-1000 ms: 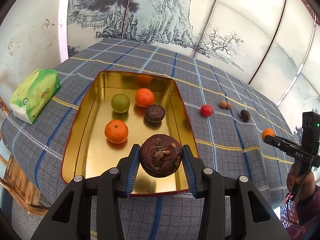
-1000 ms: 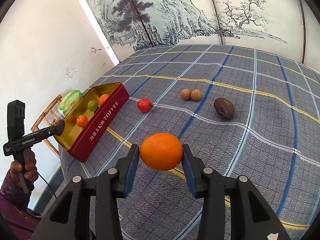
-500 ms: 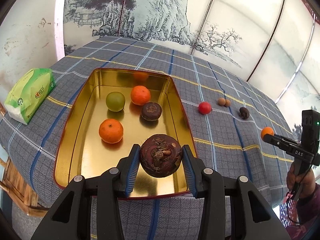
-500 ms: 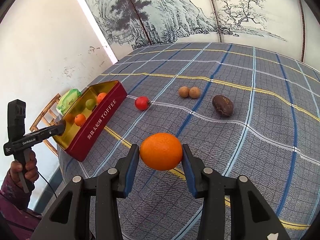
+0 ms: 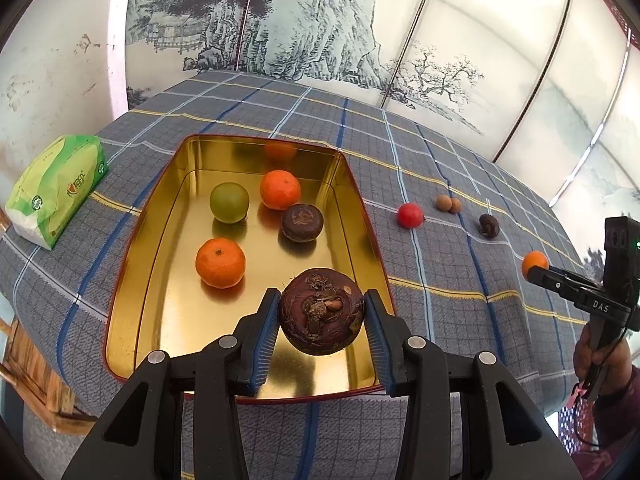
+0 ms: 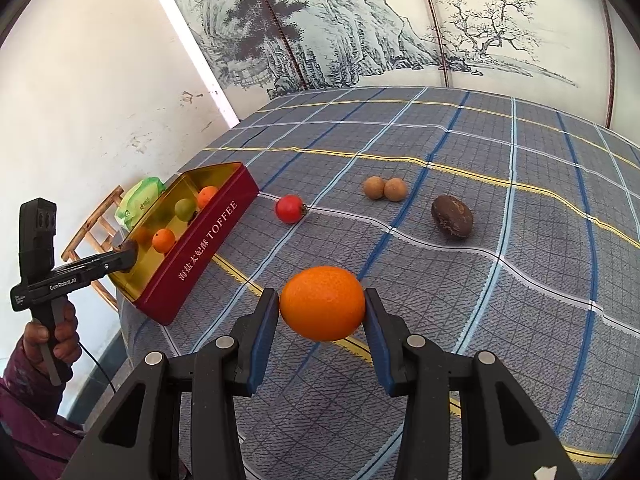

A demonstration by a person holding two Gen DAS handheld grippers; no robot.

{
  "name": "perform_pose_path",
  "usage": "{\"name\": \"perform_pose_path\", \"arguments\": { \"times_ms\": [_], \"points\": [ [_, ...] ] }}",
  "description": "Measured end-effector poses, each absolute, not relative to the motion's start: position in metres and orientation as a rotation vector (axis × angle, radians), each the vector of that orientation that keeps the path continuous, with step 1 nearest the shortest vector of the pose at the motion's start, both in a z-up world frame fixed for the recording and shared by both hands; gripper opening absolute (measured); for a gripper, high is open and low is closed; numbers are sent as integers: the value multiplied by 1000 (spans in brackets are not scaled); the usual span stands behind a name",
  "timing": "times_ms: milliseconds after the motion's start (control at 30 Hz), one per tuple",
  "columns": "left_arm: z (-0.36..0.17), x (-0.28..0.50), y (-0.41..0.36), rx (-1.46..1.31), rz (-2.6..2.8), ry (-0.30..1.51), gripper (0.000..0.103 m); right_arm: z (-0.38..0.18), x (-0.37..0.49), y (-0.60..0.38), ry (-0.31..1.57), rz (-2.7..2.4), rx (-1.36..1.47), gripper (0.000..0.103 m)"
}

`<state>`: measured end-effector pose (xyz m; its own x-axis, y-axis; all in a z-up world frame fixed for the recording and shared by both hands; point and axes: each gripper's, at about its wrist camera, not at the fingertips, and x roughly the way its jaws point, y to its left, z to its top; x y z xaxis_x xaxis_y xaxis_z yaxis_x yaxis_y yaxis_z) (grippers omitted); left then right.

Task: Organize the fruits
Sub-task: 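Hold the dark brown fruit above the tin with the left gripper, then lower the dark brown fruit into the tin and open the left gripper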

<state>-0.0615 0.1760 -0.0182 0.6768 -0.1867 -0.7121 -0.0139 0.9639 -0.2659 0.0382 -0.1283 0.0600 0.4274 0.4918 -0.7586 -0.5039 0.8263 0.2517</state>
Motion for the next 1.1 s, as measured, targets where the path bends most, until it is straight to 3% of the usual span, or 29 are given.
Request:
{"name": "perform_pose_path", "arguments": {
  "times_ms": [1100],
  "points": [
    [-36, -48, 179, -232, -97, 843, 43, 72, 40, -101, 922, 678, -47, 40]
  ]
}}
